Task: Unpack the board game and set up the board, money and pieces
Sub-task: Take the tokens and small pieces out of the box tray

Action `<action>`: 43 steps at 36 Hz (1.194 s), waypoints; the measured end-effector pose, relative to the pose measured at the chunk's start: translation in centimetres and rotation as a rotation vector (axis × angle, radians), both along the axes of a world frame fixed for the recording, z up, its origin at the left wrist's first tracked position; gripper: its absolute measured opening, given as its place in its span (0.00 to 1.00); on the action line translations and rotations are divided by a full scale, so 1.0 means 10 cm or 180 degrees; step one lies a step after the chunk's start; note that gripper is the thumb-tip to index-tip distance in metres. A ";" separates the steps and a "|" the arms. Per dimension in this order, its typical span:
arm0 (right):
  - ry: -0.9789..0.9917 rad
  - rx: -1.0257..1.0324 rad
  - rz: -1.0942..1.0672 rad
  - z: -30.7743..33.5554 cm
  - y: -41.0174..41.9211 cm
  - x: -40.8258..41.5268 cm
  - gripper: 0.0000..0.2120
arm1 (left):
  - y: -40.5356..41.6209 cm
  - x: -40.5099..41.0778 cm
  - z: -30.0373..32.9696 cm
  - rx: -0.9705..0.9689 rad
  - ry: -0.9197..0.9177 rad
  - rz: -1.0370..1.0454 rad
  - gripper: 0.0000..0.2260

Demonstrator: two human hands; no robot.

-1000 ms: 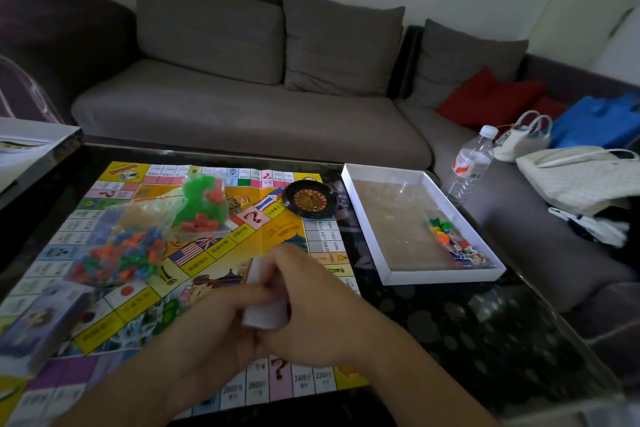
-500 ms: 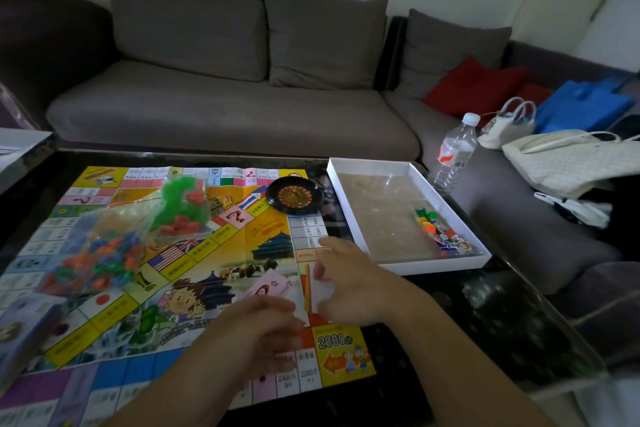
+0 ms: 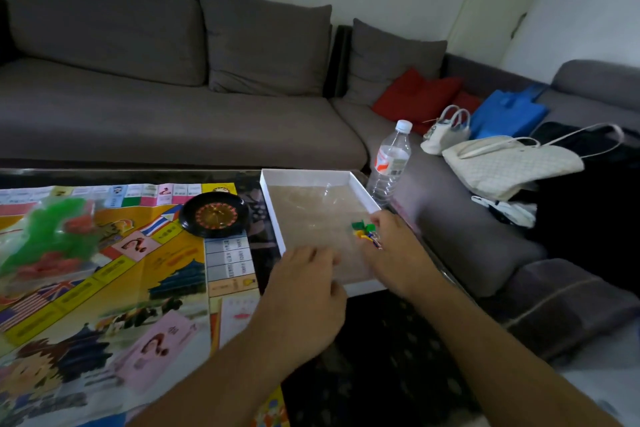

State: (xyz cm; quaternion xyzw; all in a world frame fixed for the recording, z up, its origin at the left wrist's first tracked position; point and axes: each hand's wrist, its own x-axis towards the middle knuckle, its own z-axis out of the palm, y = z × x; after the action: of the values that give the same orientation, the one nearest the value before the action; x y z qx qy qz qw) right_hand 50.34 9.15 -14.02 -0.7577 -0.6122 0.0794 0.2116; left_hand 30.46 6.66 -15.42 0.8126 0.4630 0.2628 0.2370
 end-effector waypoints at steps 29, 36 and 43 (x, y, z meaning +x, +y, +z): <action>-0.0618 -0.0315 0.0553 -0.46 0.47 0.47 0.21 | 0.22 0.23 -0.54 0.0491 0.1308 -0.0269 0.19; -0.0353 0.0250 0.0323 -0.44 0.42 0.44 0.25 | 0.22 0.23 -0.52 0.0495 0.1341 -0.0272 0.18; 0.0228 0.1084 -0.0249 -0.38 0.40 0.44 0.23 | 0.23 0.23 -0.55 0.0524 0.1374 -0.0284 0.17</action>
State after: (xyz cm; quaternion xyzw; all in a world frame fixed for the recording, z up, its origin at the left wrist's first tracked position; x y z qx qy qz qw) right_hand 54.76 13.18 -17.87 -0.7308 -0.5789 -0.0068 0.3615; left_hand 32.80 8.98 -20.93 0.8863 0.4436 0.1090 0.0768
